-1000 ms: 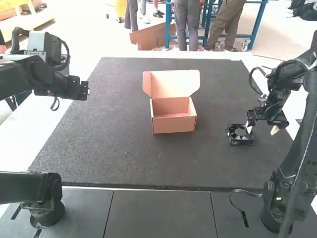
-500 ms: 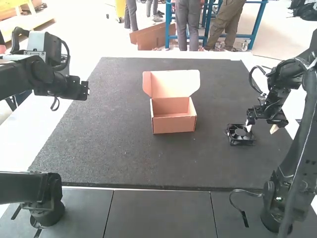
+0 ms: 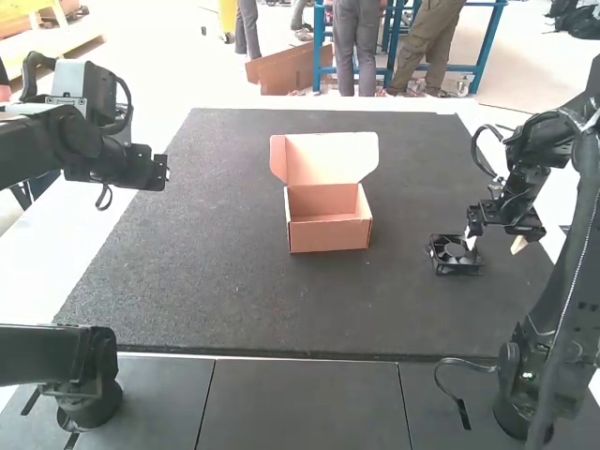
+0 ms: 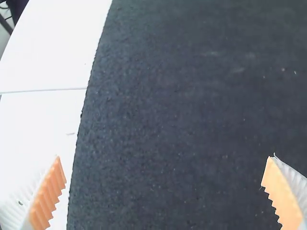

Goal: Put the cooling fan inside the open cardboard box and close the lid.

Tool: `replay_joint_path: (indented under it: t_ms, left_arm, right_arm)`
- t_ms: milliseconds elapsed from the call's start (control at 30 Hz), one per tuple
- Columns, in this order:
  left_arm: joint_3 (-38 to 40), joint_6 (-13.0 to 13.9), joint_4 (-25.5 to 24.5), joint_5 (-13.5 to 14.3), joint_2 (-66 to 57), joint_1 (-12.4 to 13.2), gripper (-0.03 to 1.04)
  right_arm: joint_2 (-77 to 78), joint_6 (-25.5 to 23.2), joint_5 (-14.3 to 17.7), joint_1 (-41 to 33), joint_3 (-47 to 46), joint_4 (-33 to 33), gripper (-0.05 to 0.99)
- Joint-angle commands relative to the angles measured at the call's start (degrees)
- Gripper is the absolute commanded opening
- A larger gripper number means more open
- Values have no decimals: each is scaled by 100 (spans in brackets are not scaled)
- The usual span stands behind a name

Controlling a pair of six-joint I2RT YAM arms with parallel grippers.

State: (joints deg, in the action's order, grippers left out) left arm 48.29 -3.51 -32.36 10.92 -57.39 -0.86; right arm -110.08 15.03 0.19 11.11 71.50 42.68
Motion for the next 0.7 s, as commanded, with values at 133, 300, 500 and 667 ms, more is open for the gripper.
replay_joint_path:
  t_ms: [133, 300, 500, 667]
  left_arm:
    - [260, -36, 10, -19, 8, -2, 97]
    - [251, -45, 19, -19, 17, -2, 97]
    - [251, -45, 10, -19, 17, -2, 97]
    - [251, -45, 2, -19, 8, -10, 97]
  right_arm:
    - [-154, -9, -168, 49, 153, 65, 90]
    - [-154, 0, -194, 49, 188, 101, 90]
    - [-154, 0, -203, 49, 224, 74, 90]
    - [-154, 9, -186, 93, 276, -14, 90]
